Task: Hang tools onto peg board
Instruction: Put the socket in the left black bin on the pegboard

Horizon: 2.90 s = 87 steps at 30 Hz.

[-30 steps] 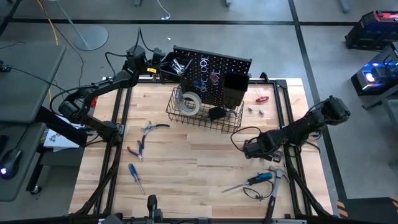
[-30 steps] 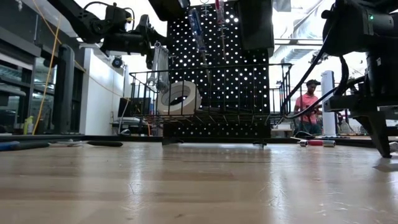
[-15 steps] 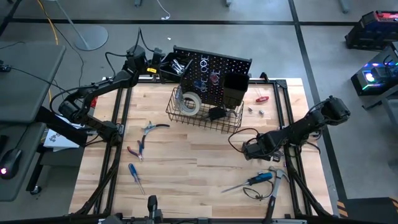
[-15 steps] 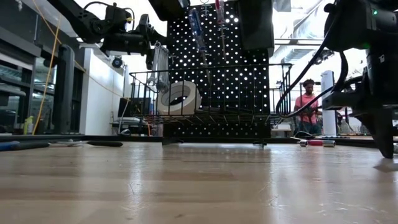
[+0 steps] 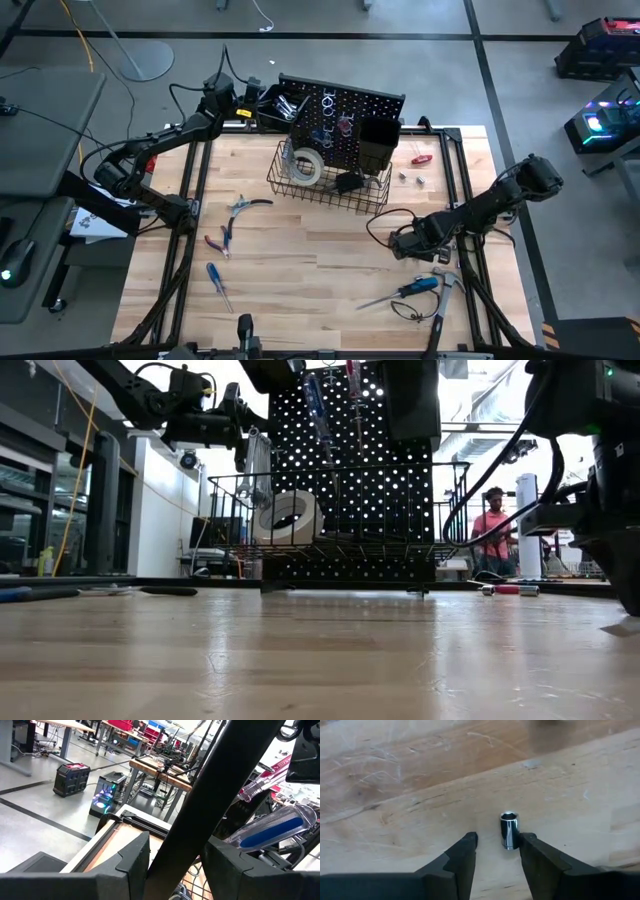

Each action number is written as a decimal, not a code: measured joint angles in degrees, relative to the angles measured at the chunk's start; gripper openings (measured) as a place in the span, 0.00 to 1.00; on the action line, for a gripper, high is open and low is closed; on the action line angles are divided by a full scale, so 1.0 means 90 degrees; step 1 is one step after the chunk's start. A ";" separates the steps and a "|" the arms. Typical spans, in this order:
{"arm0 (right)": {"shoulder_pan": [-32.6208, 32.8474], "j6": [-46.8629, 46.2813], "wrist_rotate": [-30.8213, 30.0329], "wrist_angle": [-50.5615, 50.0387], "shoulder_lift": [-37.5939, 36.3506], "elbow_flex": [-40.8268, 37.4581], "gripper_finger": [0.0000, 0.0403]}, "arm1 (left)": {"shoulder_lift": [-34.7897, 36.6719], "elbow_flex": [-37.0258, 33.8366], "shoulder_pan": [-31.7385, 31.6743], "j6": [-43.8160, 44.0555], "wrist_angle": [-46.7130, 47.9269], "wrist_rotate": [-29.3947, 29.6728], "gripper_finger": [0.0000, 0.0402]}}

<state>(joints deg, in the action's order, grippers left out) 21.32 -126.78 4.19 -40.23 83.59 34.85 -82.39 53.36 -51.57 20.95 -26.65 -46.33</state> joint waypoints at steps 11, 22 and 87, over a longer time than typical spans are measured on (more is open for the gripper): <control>0.0000 0.0179 -0.0231 -0.0279 0.0000 0.0015 0.35 | 0.0000 0.0000 0.0005 -0.0002 0.0002 0.0000 0.39; -0.0005 0.0444 -0.0269 -0.0260 0.0059 0.0024 0.27 | 0.0002 0.0000 0.0036 -0.0005 0.0012 0.0018 0.39; -0.3492 1.1765 -0.0959 0.0363 0.2309 1.0992 0.54 | 0.0007 0.0000 0.0068 -0.0120 0.0013 -0.0225 0.39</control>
<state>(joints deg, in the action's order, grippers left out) -10.10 -20.90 -4.44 -36.96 104.37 133.78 -82.32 53.36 -50.96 19.87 -26.53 -48.35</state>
